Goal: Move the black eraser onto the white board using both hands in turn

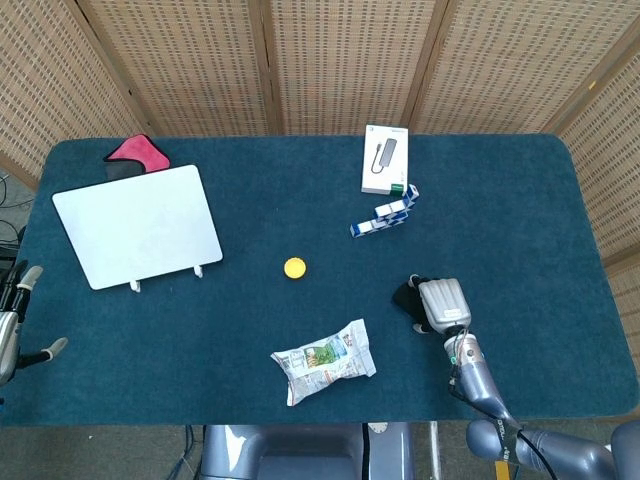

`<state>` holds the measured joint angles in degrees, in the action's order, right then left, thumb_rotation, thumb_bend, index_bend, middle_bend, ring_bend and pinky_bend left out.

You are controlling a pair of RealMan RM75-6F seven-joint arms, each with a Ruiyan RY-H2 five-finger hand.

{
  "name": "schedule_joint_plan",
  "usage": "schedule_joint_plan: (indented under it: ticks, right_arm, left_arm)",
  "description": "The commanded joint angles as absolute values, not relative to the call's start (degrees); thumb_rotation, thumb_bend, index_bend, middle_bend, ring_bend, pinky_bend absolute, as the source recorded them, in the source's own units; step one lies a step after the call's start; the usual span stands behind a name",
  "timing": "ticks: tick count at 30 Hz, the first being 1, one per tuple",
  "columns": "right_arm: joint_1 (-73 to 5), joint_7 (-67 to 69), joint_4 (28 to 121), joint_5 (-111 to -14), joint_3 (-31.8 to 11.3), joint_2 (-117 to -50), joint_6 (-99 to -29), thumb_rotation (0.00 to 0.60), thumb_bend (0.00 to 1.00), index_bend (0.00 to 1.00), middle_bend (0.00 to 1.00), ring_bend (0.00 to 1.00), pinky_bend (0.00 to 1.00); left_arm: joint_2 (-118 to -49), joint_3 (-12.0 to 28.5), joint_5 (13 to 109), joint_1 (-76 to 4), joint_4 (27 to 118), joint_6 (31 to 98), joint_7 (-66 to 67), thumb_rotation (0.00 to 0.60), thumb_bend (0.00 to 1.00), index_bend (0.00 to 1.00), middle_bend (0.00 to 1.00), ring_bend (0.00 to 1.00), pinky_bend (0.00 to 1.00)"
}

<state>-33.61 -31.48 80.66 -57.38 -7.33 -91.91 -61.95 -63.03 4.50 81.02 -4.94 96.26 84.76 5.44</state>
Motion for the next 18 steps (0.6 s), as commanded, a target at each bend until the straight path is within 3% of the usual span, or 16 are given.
schedule_joint_plan:
  ticks: [1,10,18]
  right_arm:
    - [-33.1,-27.7,79.1,-62.2,-7.3,-92.9,-64.5,0.600,0.22,0.46,0.63,0.63,0.65]
    - [-35.1,-24.3,81.9,-68.0,-8.7,-90.4,-63.6,0.600,0.34,0.48,0.64,0.63,0.65]
    - [-42.4,-31.9,86.3,-69.7,-11.4,-89.3,-57.9,0.600,0.34,0.48,0.64,0.63,0.65]
  left_arm:
    - [-63.0,4.5,81.0,-5.0,96.2,84.6,5.4,0.600,0.00,0.00,0.00,0.00,0.00]
    - [-62.8,4.5,80.7,-5.2,96.4,84.1,5.1,0.600,0.00,0.00,0.00,0.00,0.00]
    - [-62.7,4.8,80.0,-5.7,96.5,83.2,5.3,0.600,0.01,0.00,0.00,0.00,0.00]
